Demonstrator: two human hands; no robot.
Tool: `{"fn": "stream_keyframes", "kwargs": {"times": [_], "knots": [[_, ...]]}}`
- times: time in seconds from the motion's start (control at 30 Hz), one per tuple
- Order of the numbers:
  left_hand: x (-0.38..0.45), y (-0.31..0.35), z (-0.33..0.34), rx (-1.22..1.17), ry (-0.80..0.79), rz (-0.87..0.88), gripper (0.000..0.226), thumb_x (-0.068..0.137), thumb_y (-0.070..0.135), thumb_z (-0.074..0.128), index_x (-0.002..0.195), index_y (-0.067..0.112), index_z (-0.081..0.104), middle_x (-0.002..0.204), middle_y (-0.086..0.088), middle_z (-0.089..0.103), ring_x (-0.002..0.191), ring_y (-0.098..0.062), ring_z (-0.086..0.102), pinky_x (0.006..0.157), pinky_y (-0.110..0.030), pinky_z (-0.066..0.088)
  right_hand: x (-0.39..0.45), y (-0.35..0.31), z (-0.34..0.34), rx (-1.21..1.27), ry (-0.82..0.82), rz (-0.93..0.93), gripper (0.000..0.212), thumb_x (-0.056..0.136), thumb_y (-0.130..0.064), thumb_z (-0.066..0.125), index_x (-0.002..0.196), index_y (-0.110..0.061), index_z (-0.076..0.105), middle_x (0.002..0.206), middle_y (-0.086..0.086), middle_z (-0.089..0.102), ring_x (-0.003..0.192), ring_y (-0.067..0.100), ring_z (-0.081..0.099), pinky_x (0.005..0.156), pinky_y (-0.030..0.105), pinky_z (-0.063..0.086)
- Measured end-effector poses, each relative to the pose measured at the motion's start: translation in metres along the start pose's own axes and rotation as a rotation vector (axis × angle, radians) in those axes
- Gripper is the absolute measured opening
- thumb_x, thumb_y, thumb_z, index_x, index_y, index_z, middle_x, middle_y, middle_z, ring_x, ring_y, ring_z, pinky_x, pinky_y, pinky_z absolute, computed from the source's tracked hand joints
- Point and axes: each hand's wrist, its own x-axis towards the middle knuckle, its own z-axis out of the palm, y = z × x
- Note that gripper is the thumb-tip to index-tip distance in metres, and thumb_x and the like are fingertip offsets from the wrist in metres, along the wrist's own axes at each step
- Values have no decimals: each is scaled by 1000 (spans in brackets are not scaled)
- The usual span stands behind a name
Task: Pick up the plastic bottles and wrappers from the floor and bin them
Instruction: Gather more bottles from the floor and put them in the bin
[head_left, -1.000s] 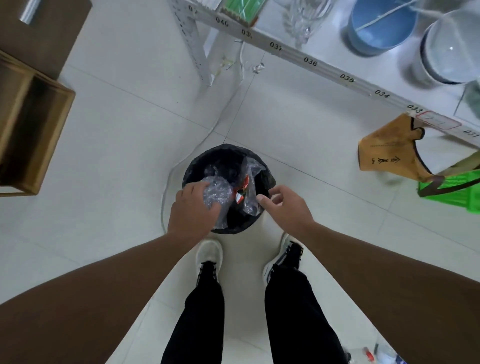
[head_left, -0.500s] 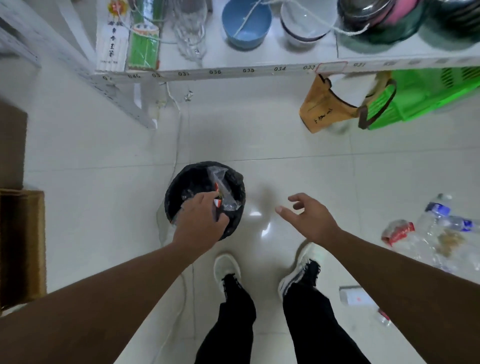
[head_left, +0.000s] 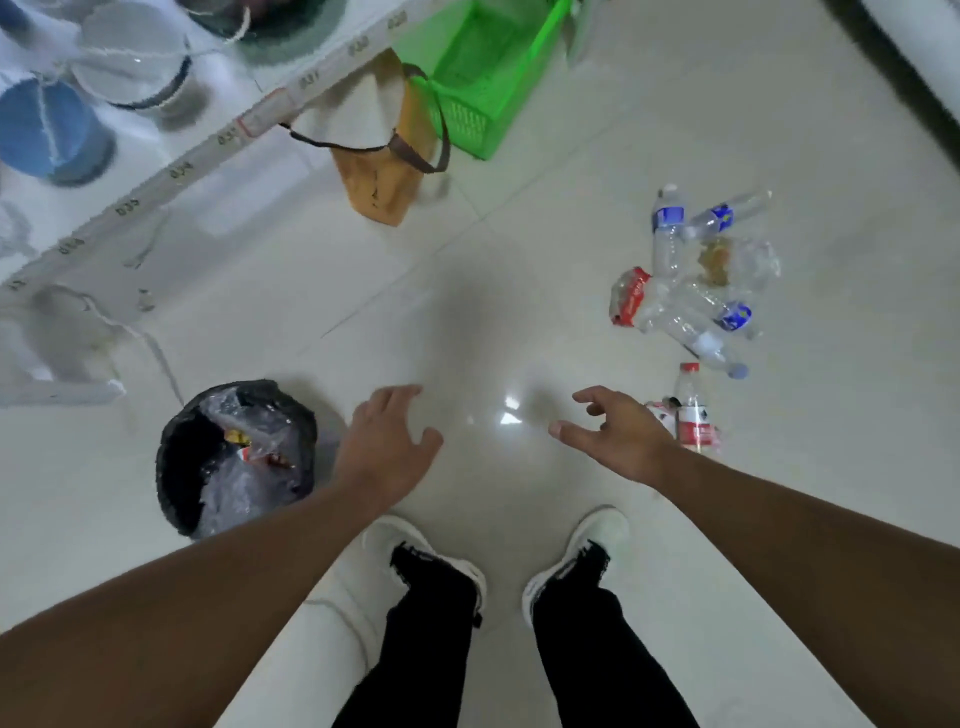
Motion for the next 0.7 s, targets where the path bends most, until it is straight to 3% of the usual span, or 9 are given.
{"fn": "stream_keyframes", "kwargs": {"times": [0.4, 0.57, 0.7], "knots": [[-2, 244, 120, 216, -216, 280, 63, 97, 41, 64, 157, 31, 47, 159, 2, 47, 143, -25, 43, 112, -43, 44, -91, 239, -122, 283, 225, 289, 83, 79, -72, 79, 148, -30, 58, 140, 1, 62, 126, 18, 61, 94, 30, 44], [5, 306, 164, 253, -239, 328, 64, 95, 42, 66, 156, 29, 48, 157, 1, 48, 141, -27, 45, 111, -43, 45, -107, 293, -128, 365, 245, 364, 84, 77, -73, 80, 146, -30, 59, 141, 3, 62, 127, 19, 61, 100, 34, 48], [8, 325, 185, 249, -297, 304, 74, 87, 55, 60, 156, 33, 45, 157, 2, 47, 141, -25, 45, 110, -46, 47, -107, 306, -125, 403, 263, 394, 81, 78, -70, 81, 144, -29, 59, 138, 4, 63, 122, 17, 61, 94, 31, 45]]}}
